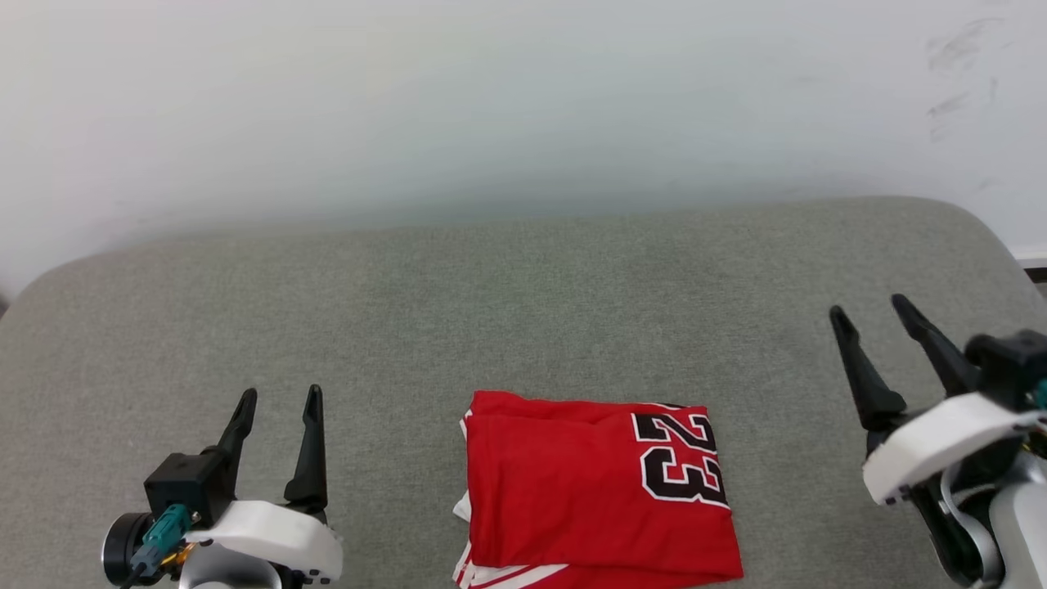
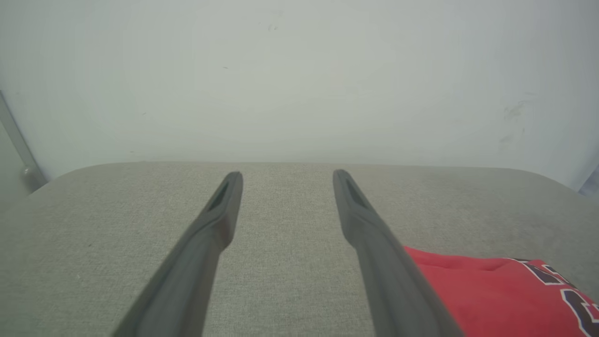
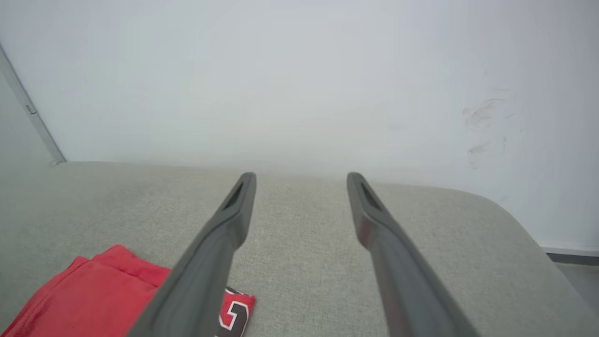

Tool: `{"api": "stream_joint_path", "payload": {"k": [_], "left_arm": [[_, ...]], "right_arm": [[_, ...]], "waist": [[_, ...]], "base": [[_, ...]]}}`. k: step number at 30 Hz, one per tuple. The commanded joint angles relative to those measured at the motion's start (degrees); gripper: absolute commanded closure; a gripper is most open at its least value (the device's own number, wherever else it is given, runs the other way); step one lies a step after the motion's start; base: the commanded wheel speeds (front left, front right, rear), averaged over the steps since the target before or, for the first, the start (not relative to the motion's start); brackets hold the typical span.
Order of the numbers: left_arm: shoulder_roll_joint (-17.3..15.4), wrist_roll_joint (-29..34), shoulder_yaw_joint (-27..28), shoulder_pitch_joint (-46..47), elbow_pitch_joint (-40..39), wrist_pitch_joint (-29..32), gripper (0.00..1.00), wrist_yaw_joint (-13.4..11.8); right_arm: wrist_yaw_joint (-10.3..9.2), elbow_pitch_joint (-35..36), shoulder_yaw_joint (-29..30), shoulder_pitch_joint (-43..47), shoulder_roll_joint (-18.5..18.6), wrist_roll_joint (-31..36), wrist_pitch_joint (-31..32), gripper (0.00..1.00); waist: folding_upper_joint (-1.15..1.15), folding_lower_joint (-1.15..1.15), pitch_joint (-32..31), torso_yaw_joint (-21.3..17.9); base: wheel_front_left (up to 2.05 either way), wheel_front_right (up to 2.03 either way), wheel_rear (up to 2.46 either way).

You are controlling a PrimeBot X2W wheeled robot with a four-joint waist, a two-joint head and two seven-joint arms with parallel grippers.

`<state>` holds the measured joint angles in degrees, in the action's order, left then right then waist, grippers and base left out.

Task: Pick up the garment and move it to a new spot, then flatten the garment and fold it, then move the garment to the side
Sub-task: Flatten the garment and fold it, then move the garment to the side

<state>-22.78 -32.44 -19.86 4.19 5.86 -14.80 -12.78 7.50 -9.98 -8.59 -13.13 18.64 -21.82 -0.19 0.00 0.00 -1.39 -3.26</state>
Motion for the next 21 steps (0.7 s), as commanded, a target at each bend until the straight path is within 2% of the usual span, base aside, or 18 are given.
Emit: {"api": "stream_joint_path", "payload": {"k": [1,7,11,21], "left_arm": [[-0.3,0.2,0.3,-0.8,0.3,-0.2,0.00,0.2],[-0.4,0.7,1.7,-2.3,1.0,-0.4,0.00,0.0],[0.0,1.6,2.8,-3.4,1.2,-0.5,0.00,-0.1],[1.5,3.3,5.7,-4.0,0.4,-0.4,0.00,0.8]], "right_arm": [[-0.02,1.6,1.2,1.8,-0.7,1.3,-0.7,0.00],[-0.02,10.6,5.0,9.6,-4.8,6.7,-0.6,0.00],[-0.02,14.0,5.9,14.2,-6.8,8.3,0.2,0.00],[-0.02,15.0,5.8,16.2,-8.4,6.8,1.6,0.00]], "waist": [[0.00,0.00,-0.7,-0.4],[0.00,0.00,-1.7,-0.9],[0.00,0.00,-2.1,-0.9],[0.00,0.00,-0.5,-0.8]], "base": [[0.00,0.00,0.00],[0.00,0.00,0.00],[0.00,0.00,0.00],[0.00,0.00,0.00]]}}
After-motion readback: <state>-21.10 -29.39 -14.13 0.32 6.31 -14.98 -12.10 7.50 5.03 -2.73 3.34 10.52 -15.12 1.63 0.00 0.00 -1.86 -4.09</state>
